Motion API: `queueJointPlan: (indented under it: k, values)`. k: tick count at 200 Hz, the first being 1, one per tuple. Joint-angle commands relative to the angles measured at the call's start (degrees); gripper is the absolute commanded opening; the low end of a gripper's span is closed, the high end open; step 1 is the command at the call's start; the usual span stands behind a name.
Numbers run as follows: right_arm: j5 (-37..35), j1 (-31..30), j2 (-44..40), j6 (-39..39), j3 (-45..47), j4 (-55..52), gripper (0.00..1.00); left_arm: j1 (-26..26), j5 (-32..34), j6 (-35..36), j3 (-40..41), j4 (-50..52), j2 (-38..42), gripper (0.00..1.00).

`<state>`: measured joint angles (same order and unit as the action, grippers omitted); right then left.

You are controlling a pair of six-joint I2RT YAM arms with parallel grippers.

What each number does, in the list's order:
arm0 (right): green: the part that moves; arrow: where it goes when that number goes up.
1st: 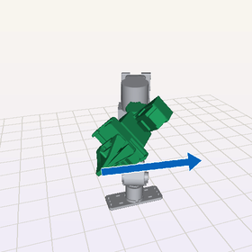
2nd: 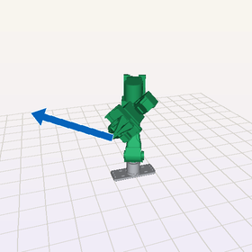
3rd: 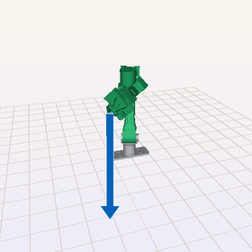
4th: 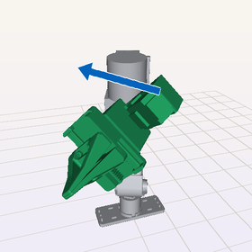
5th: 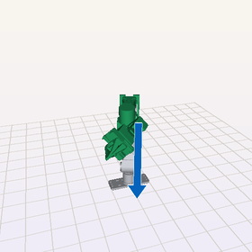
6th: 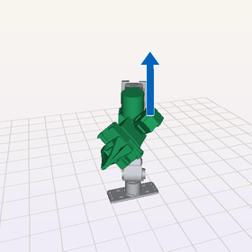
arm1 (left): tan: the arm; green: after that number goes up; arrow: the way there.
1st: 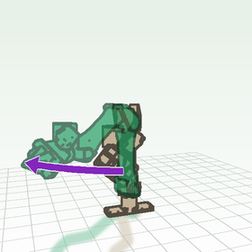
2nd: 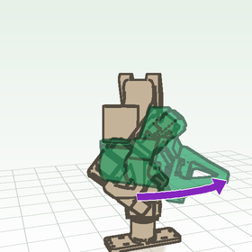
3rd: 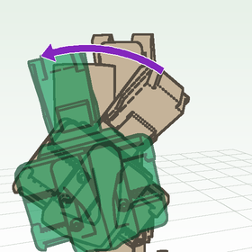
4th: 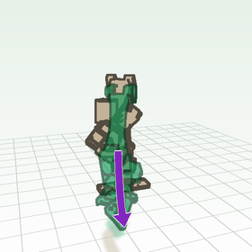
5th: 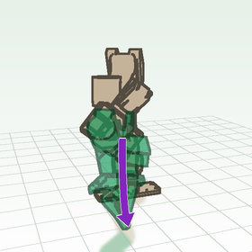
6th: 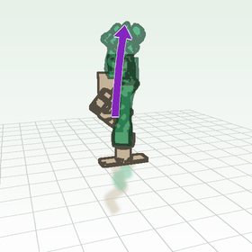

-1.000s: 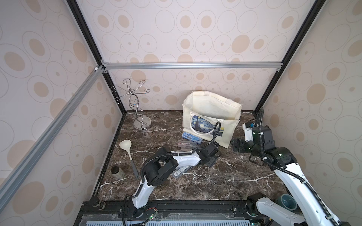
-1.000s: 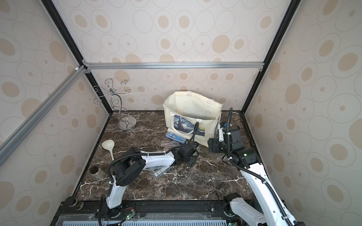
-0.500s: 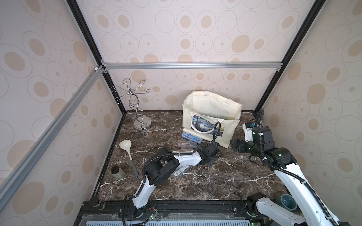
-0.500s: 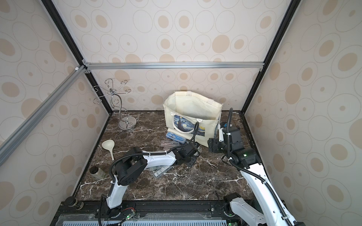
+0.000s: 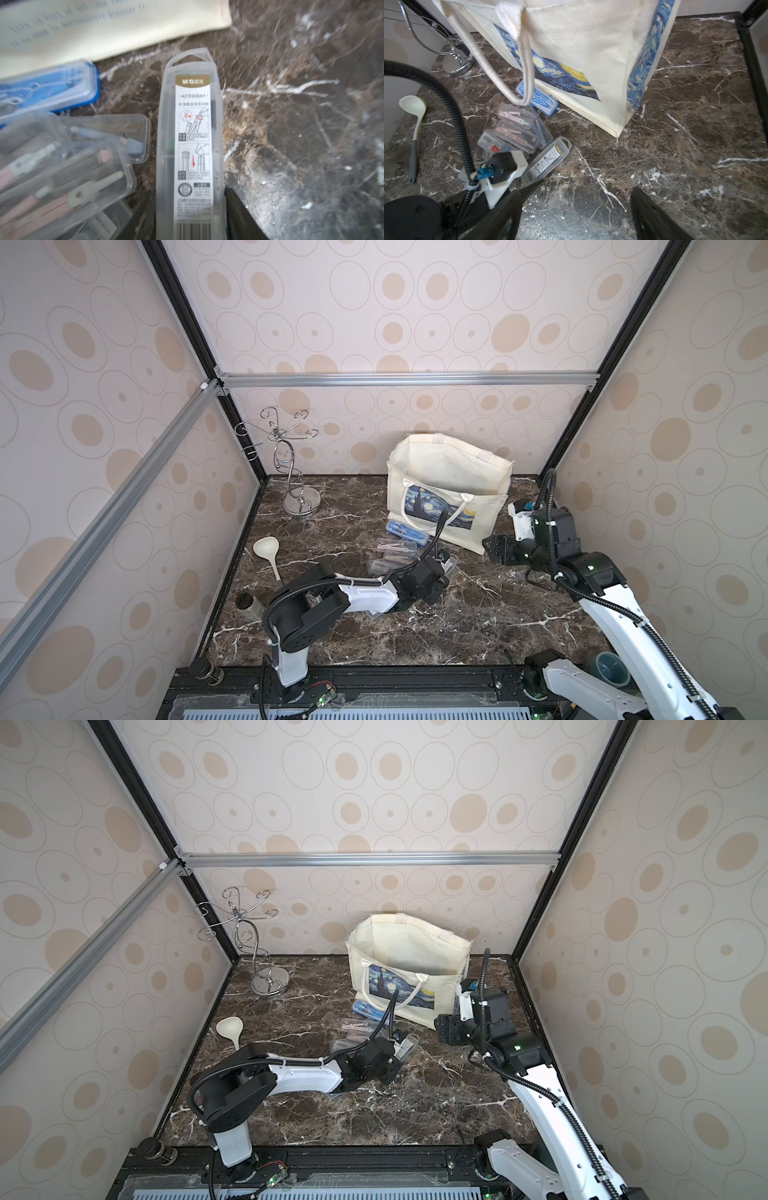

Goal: Put the compass set into the canvas bag
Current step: Pick up the compass set at the center of the board.

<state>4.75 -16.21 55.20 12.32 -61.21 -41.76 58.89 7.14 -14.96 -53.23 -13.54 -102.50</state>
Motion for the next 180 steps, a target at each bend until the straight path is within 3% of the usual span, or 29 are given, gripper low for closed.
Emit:
queueJointPlan:
  k: [1,37,93,124,180]
  values:
    - [6.9,-0.1,0.8,-1.7,0.8,1.6,0.84,0.3,0.9,1.5,4.6,-14.8,6.0,0.39]
    - [15.5,-0.1,2.4,-0.6,1.0,3.8,0.81,0.4,0.8,1.8,10.9,-24.1,12.8,0.4]
    - [25.9,-0.1,5.3,7.0,0.2,11.9,0.74,0.5,2.4,4.2,12.9,-30.0,19.2,0.41]
    - [25.9,-1.1,7.6,8.6,-2.5,13.8,0.72,0.5,3.0,6.0,13.0,-32.0,21.4,0.42]
    - [22.1,-9.6,13.4,7.7,-9.7,14.2,0.7,0.5,4.6,8.0,12.6,-32.0,22.6,0.43]
